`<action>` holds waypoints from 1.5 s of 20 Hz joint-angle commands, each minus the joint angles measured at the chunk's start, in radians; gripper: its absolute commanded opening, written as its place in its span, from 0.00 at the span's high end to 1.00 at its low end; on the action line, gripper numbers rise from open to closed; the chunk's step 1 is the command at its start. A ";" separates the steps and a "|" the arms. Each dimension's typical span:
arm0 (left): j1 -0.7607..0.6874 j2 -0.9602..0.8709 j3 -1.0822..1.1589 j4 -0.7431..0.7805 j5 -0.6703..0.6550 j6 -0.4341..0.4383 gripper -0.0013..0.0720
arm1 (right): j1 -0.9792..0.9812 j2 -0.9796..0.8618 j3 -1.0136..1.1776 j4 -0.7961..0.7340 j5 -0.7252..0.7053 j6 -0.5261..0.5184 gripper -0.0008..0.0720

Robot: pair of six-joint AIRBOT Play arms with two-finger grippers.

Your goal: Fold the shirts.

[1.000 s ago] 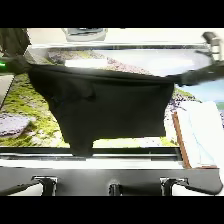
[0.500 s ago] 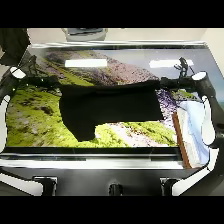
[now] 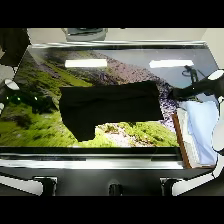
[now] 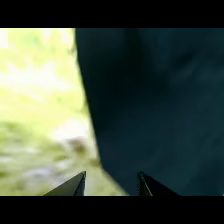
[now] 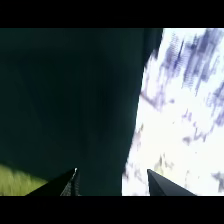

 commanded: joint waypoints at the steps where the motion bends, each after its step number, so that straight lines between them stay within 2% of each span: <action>1: 0.006 0.030 -0.184 0.003 0.010 0.039 0.44 | 0.002 0.007 -0.028 -0.078 0.106 -0.010 0.29; 2: 0.003 0.030 -0.208 -0.014 0.043 0.040 0.44 | 0.004 0.005 -0.029 -0.078 0.097 -0.010 0.28; 3: -0.002 0.028 -0.223 -0.043 0.073 0.054 0.44 | 0.004 0.005 -0.029 -0.079 0.085 -0.010 0.22; 5: -0.019 0.021 -0.241 -0.094 0.121 0.061 0.44 | 0.004 0.005 -0.029 -0.079 0.068 -0.010 0.22; 10: -0.076 0.016 -0.243 -0.101 0.253 0.053 0.46 | 0.005 0.005 -0.031 -0.079 0.087 -0.011 0.22; 11: -0.082 0.016 -0.243 -0.101 0.269 0.041 0.56 | 0.005 0.003 -0.031 -0.081 0.097 -0.012 0.22; 12: -0.087 0.017 -0.243 -0.101 0.283 0.034 0.80 | 0.005 0.000 -0.032 -0.081 0.107 -0.012 0.21; 13: -0.090 0.017 -0.242 -0.101 0.289 0.034 0.94 | 0.005 -0.002 -0.039 -0.081 0.112 -0.012 0.19; 17: -0.089 0.023 -0.242 -0.100 0.293 0.034 0.94 | 0.005 -0.002 -0.157 -0.055 0.079 -0.014 0.17; 21: -0.090 0.026 -0.242 -0.101 0.293 0.058 0.94 | 0.005 -0.007 -0.283 -0.001 -0.013 -0.018 0.17; 27: -0.090 0.032 -0.241 -0.101 0.293 0.065 0.94 | 0.010 -0.018 -0.298 0.052 -0.097 0.007 0.18; 30: -0.090 0.032 -0.241 -0.101 0.293 0.064 0.94 | 0.063 -0.035 -0.298 0.042 -0.066 0.017 0.29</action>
